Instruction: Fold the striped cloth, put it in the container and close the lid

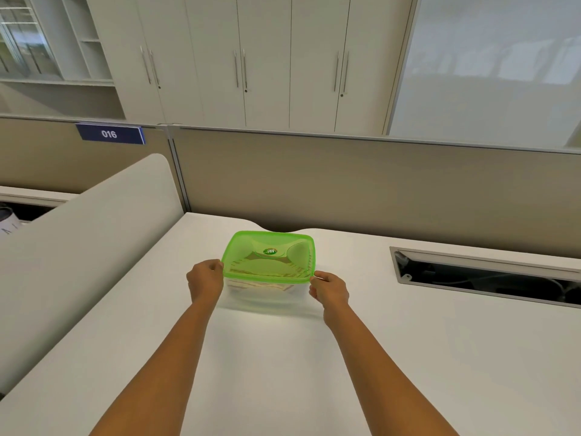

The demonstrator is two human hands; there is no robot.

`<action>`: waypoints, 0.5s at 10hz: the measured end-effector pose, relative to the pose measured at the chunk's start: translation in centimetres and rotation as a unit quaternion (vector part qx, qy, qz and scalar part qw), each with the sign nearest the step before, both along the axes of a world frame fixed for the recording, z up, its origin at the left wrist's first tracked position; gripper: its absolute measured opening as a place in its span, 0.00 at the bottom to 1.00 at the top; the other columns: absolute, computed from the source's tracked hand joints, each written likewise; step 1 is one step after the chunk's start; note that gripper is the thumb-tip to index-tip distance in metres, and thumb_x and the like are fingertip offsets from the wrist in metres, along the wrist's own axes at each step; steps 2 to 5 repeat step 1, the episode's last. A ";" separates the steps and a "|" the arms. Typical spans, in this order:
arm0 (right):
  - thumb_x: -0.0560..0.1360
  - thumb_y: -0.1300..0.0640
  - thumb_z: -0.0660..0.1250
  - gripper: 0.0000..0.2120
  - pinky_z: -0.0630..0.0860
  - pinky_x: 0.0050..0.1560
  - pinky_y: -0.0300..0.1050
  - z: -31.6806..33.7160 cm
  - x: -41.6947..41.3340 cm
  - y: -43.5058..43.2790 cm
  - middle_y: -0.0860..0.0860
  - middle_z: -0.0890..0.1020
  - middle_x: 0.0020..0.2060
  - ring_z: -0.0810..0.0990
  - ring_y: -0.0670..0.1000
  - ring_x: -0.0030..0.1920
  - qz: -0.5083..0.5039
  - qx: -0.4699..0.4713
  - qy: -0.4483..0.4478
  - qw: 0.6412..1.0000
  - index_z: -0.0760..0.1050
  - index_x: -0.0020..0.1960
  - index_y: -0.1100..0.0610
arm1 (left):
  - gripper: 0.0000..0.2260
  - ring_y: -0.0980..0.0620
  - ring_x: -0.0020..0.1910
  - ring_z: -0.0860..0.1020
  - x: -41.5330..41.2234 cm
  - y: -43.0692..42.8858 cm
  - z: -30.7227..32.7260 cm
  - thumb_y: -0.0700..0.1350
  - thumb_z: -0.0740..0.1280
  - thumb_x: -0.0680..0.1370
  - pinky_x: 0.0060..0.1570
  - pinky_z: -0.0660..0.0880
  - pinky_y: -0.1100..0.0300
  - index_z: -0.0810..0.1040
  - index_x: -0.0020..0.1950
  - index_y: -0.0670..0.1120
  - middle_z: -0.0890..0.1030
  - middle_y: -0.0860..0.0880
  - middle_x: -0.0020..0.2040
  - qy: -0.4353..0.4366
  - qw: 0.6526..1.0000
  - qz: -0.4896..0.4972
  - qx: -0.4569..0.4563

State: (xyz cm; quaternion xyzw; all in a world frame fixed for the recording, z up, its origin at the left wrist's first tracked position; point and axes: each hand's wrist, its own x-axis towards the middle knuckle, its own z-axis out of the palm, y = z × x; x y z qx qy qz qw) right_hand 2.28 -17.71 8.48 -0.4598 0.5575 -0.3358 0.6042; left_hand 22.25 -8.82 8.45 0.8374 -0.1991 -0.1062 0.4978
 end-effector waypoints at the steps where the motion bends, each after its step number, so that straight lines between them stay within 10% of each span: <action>1: 0.76 0.59 0.63 0.12 0.76 0.56 0.46 0.6 -1.2 0.9 0.56 0.81 0.54 0.79 0.54 0.53 0.020 -0.038 0.039 0.998 0.78 0.58 0.59 | 0.13 0.36 0.48 0.77 -1.1 0.8 -0.2 0.43 0.58 0.79 0.44 0.70 0.54 0.81 0.54 0.39 0.82 0.34 0.48 -0.039 0.998 -0.021 0.036; 5: 0.76 0.59 0.63 0.12 0.76 0.56 0.46 0.6 -1.2 0.9 0.56 0.81 0.54 0.79 0.54 0.53 0.020 -0.038 0.039 0.998 0.78 0.58 0.59 | 0.13 0.36 0.48 0.77 -1.1 0.8 -0.2 0.43 0.58 0.79 0.44 0.70 0.54 0.81 0.54 0.39 0.82 0.34 0.48 -0.039 0.998 -0.021 0.036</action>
